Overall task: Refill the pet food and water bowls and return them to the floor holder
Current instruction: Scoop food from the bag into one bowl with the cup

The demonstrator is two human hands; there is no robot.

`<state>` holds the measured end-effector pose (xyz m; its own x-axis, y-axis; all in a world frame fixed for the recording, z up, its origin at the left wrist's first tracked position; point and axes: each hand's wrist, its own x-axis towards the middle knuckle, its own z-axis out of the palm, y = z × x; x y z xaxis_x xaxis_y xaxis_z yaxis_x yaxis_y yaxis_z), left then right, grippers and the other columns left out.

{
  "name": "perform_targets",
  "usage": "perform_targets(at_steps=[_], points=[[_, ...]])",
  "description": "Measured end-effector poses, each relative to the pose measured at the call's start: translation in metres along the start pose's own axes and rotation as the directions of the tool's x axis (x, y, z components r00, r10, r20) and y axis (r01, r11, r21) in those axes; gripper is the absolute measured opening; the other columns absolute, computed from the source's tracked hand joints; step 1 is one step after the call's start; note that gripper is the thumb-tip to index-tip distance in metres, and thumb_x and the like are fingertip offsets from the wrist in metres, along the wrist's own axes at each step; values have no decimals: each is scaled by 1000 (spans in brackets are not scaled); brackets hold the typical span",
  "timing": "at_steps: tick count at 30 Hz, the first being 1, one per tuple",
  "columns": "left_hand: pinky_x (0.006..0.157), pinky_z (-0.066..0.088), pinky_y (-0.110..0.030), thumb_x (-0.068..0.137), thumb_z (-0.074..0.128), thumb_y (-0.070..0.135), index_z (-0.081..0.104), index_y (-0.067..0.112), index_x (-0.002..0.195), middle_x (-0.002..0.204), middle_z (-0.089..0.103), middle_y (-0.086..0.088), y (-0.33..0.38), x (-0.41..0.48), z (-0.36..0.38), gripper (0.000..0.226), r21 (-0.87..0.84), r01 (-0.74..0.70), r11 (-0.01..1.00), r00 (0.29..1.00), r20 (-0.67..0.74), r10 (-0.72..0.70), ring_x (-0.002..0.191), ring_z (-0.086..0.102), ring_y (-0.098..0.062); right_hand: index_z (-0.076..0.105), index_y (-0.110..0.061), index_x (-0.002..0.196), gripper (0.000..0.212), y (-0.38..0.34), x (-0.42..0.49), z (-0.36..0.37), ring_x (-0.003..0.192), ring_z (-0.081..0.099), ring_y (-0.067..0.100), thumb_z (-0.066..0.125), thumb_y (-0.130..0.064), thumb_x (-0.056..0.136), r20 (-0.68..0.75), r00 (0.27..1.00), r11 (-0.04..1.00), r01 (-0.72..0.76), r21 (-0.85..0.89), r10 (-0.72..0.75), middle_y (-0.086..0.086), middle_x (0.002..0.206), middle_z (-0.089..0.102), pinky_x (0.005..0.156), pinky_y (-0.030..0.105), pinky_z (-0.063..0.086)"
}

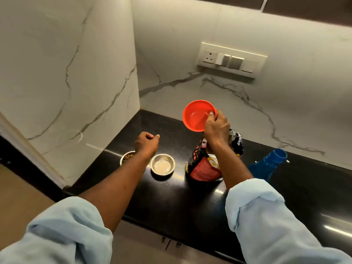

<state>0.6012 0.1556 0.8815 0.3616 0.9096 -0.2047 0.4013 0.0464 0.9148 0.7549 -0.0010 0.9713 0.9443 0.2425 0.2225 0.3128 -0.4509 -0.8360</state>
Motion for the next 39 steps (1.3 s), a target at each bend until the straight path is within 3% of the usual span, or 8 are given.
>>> perform_targets(at_steps=[4,6,10,16,21,30,36,39], points=[[60,42,-25,93,74,35,63,21,84,83,66,3,13,-20,29,20,34,-86,996,990,115,82,74,59,-12,69,-9,119,34,20,6,-37,107,65,38,45,-30,107,-37,999,981,-27,-191,21,19,117,69,81,37,43],[74,54,-34,92,75,35,67,15,90,89,72,-5,16,-29,42,21,38,-103,994,980,172,95,84,67,-23,69,-9,121,35,28,2,-47,105,64,35,44,-29,106,-52,998,965,-34,-258,22,17,118,67,82,37,43],[95,59,-48,93,76,30,67,14,91,97,73,-11,17,-42,58,19,25,-114,993,955,280,102,94,70,-30,70,-9,122,36,39,-8,-59,101,62,33,44,-26,104,-63,997,939,-60,-339,41,15,118,64,85,43,49],[96,60,-51,95,74,29,71,8,99,102,74,-11,15,-53,68,21,51,-131,990,912,397,100,104,71,-32,65,-7,123,30,47,-16,-65,88,52,22,46,-24,108,-13,1000,874,-27,-486,23,8,110,52,74,38,43],[94,61,-51,95,74,30,70,7,101,102,74,-11,14,-57,68,23,71,-139,988,896,434,95,102,73,-33,58,-16,130,34,46,-21,-69,89,53,19,66,-30,100,32,999,842,46,-537,-34,6,115,55,73,35,47],[91,60,-45,95,74,30,68,16,93,100,76,-8,10,-61,76,16,103,-143,984,895,437,84,91,73,-25,69,-18,112,26,59,-36,-76,87,67,20,68,-39,97,30,966,894,248,-373,-256,1,104,64,70,33,56],[70,55,-33,99,68,25,67,18,91,98,76,-7,7,-74,86,10,103,-141,985,901,426,85,85,71,-22,71,-18,112,22,70,-56,-95,90,71,17,71,-33,95,91,877,839,478,-259,-471,-1,111,66,72,37,64],[69,57,-35,98,69,22,65,18,91,92,72,-3,2,-83,89,10,96,-115,989,915,398,68,86,68,-21,72,-15,107,24,80,-72,-109,87,65,14,71,-35,96,-15,843,819,517,-249,-537,-1,107,65,67,29,60]])
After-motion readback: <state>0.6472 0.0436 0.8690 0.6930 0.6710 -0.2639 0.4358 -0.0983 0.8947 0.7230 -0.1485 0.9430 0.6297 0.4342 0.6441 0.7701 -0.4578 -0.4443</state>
